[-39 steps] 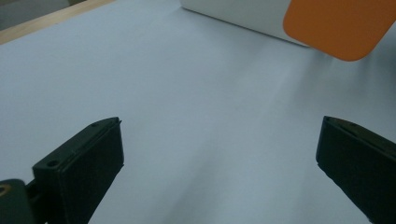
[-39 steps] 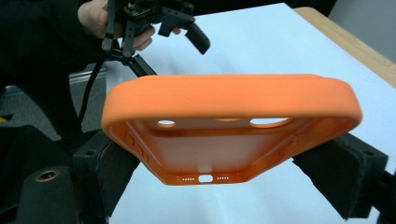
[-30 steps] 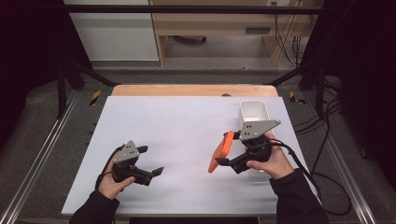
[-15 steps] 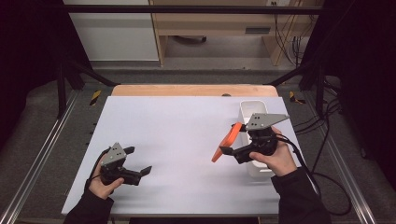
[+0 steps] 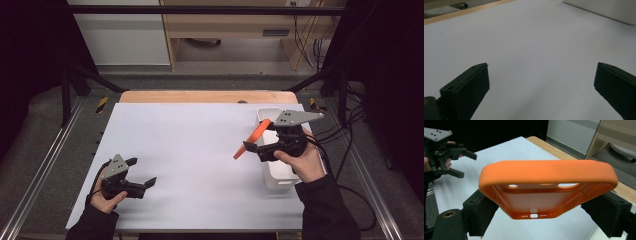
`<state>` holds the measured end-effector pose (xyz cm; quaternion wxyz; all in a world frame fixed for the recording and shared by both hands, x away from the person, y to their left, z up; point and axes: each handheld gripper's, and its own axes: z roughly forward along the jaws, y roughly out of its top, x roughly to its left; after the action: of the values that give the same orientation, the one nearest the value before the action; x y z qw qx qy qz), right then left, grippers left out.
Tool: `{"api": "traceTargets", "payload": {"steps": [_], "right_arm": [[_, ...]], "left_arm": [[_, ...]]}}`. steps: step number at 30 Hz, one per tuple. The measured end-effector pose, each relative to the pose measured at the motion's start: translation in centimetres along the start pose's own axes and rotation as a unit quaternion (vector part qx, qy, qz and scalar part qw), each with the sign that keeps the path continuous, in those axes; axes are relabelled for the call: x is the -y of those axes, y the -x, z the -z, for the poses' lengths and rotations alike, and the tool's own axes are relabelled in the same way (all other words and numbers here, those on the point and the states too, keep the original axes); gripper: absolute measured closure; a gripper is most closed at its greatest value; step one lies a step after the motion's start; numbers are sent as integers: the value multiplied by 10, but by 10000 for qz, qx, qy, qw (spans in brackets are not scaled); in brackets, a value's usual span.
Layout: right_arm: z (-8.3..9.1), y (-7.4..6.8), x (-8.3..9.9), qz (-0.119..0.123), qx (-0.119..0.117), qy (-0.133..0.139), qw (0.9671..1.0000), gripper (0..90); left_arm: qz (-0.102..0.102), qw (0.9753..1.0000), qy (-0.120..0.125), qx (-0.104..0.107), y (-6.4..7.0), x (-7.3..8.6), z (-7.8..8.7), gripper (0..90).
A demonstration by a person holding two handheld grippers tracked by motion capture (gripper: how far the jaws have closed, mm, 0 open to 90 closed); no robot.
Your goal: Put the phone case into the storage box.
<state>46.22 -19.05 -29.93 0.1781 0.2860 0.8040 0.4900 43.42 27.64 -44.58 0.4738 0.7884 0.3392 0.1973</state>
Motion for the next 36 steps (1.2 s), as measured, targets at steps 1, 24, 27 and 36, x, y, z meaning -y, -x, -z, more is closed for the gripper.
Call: {"api": "traceTargets", "payload": {"steps": [1,24,27,36], "right_arm": [[1,1,-2,0,40,10,10000,157],[6,25,-27,-325,962,-141,9947,157],[6,29,-29,-396,1102,-179,9930,157],[2,42,-37,-630,1584,-317,9849,157]], "left_arm": [[0,10000,-7,-21,-1,1,0,0],[35,9999,-1,-104,-4,6,-2,0],[37,9999,0,-100,-4,6,-2,0],[30,9999,-12,-96,-5,6,-3,0]]}}
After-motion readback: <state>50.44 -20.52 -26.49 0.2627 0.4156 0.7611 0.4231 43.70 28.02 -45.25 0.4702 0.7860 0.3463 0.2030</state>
